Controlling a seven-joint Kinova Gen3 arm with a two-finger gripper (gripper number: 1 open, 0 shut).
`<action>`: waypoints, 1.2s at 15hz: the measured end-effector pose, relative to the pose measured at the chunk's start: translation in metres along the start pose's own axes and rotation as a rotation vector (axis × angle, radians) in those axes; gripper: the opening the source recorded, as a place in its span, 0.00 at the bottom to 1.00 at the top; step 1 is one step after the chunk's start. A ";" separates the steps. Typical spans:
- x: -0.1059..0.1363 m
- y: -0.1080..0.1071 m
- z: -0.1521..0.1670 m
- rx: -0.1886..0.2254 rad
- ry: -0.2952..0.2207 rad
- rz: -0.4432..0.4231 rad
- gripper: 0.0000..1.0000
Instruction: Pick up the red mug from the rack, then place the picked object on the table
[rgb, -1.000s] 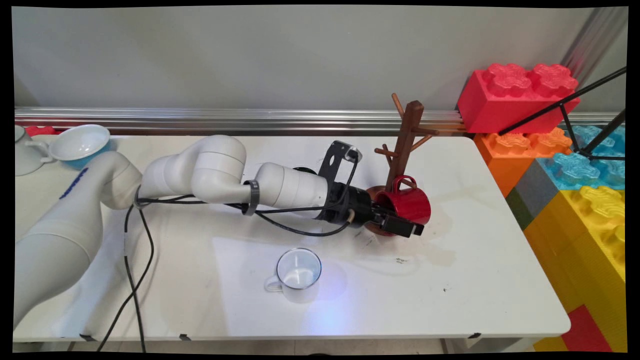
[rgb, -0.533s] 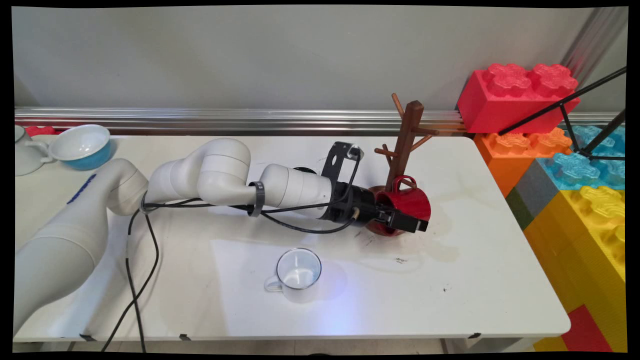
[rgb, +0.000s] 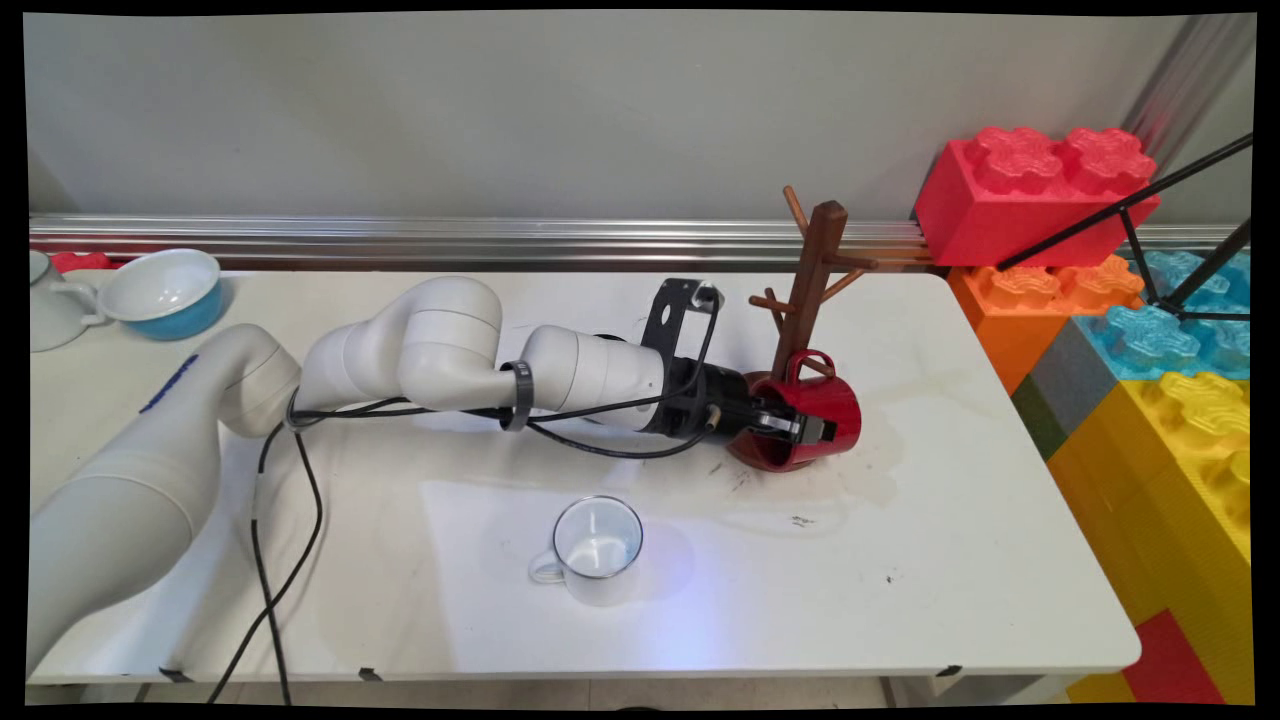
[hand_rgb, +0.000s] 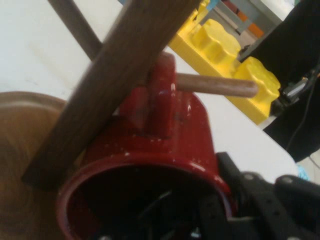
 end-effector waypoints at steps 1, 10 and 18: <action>0.000 0.000 0.000 0.002 0.001 -0.003 0.00; -0.002 0.003 -0.012 -0.013 0.012 -0.035 0.00; 0.004 0.018 -0.026 -0.050 0.040 -0.060 0.00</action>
